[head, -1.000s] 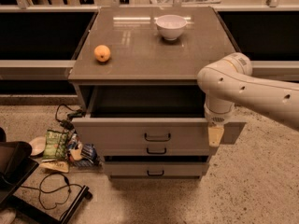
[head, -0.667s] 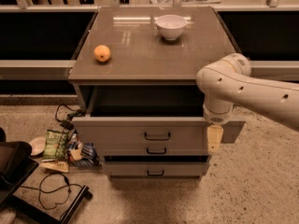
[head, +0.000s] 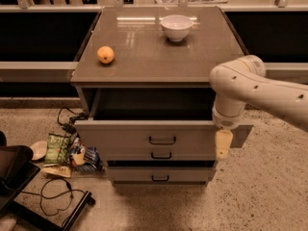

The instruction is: Open top drawer

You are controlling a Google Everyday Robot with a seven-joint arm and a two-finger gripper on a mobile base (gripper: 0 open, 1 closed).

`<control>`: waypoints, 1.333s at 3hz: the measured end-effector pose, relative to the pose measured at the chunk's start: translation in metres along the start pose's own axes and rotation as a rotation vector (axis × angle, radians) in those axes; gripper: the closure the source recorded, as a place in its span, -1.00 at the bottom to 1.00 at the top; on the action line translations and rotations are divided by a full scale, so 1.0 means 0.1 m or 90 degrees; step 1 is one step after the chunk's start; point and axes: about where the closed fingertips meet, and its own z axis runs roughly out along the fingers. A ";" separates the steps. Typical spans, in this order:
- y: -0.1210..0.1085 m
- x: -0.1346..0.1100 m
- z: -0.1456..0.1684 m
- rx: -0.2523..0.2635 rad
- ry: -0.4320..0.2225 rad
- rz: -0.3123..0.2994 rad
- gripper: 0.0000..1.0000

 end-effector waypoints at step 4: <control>0.73 0.35 -0.09 -0.109 -0.025 0.070 0.90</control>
Offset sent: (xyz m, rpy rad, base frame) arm -0.1572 -0.0397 0.0031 0.1743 0.2773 -0.2401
